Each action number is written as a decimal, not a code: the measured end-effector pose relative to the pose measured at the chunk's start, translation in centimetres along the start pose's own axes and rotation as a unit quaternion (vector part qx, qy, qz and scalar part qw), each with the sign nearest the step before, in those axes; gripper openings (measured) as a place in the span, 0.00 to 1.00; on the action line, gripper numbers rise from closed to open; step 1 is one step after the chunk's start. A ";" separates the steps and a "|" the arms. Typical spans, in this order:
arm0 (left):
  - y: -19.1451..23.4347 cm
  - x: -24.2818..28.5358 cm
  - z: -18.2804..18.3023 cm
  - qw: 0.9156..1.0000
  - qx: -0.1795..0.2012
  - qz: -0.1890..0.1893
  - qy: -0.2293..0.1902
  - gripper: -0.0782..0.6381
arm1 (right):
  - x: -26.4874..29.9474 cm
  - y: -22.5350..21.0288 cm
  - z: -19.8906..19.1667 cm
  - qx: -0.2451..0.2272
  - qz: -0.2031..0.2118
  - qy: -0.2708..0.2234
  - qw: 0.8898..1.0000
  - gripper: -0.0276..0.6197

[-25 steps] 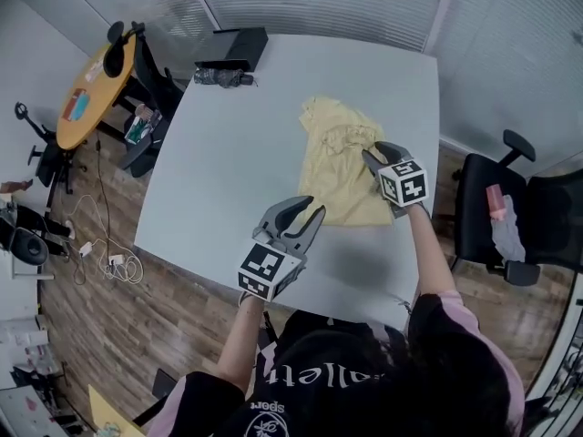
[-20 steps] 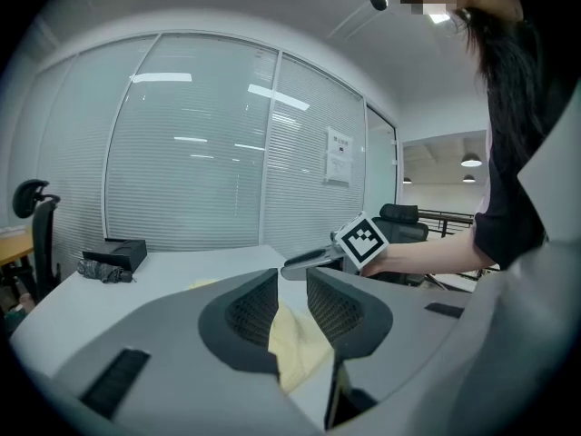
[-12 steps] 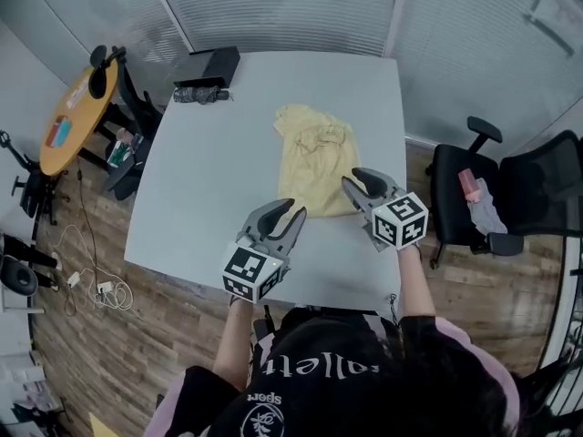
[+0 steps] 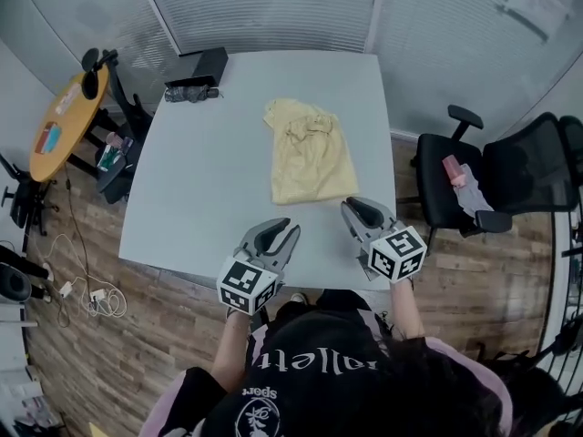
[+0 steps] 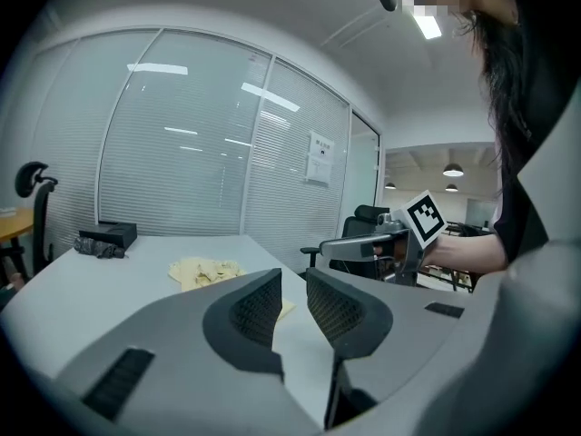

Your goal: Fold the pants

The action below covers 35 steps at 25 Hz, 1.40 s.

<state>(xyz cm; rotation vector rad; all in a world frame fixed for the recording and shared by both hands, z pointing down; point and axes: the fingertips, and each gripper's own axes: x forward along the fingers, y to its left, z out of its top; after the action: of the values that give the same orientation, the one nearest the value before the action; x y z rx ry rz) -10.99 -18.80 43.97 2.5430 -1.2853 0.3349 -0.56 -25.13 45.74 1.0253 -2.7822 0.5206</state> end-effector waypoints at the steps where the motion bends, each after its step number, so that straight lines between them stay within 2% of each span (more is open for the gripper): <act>1: -0.4 -0.5 -0.5 1.000 -0.004 -0.005 0.003 0.25 | -0.5 0.5 -0.2 0.004 -0.004 -0.002 1.000 0.13; 9: -3.1 -3.9 -4.2 0.998 -0.023 -0.048 0.015 0.25 | -3.5 6.0 -3.4 0.007 -0.027 0.012 1.000 0.12; 14: -5.3 -4.6 -5.8 0.996 -0.008 -0.080 0.030 0.25 | -5.3 8.5 -4.9 0.009 -0.037 0.018 0.999 0.11; 19: -7.6 -5.6 -5.1 0.995 0.008 -0.102 0.016 0.25 | -6.3 10.3 -5.2 -0.017 -0.035 0.026 0.999 0.11; 27: -9.9 -7.2 -4.7 0.995 0.014 -0.095 0.004 0.25 | -7.7 12.6 -5.5 -0.046 -0.009 0.036 0.998 0.11; 35: -14.2 -7.8 -4.0 0.997 0.010 -0.074 -0.013 0.25 | -12.2 14.0 -6.0 -0.062 0.015 0.036 0.997 0.11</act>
<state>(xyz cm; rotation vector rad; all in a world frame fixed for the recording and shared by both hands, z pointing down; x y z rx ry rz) -4.35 -3.49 43.23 2.6481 -1.0981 0.2856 -0.35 -5.67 44.62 0.9218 -2.7306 0.3747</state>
